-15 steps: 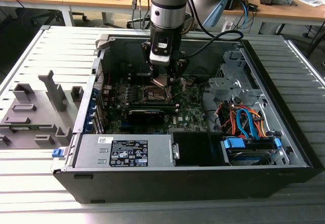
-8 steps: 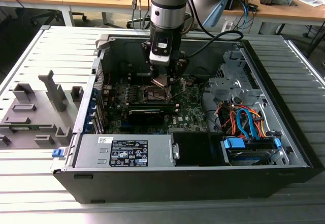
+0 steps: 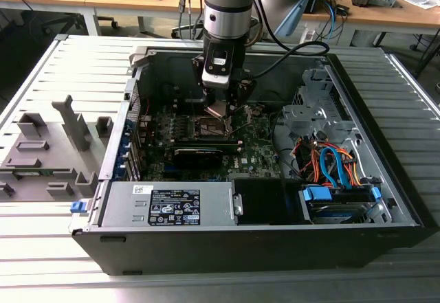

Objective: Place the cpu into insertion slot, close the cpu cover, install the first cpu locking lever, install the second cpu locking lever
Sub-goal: 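Place the cpu into insertion slot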

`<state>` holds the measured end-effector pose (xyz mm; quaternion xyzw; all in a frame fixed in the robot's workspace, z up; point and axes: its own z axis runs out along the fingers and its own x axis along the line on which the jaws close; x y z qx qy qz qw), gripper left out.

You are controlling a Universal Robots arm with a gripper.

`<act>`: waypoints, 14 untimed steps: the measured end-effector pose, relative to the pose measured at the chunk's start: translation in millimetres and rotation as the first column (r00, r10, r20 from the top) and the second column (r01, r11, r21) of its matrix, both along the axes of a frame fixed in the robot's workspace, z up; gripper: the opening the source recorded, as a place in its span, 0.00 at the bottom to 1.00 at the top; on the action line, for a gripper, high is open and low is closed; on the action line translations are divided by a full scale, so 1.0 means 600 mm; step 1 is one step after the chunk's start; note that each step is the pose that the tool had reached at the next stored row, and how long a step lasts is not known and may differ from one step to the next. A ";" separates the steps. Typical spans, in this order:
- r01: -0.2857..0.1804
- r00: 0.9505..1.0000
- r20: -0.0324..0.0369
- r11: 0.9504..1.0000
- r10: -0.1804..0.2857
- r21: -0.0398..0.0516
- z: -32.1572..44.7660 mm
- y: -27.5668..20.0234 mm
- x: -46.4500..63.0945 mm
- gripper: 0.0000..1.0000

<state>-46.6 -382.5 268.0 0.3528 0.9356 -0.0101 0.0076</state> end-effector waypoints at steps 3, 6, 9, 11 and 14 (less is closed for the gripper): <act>0.001 1.000 0.000 1.000 -0.001 0.000 0.000 0.0000 0.000 0.54; 0.002 1.000 0.000 1.000 -0.002 0.000 0.000 0.0000 0.000 0.54; 0.003 1.000 0.000 1.000 -0.003 0.000 0.000 0.0000 0.000 0.54; 0.005 1.000 0.000 1.000 -0.005 -0.001 0.000 0.0000 0.000 0.54; 0.008 1.000 0.000 1.000 -0.008 0.000 0.000 0.0000 0.000 0.54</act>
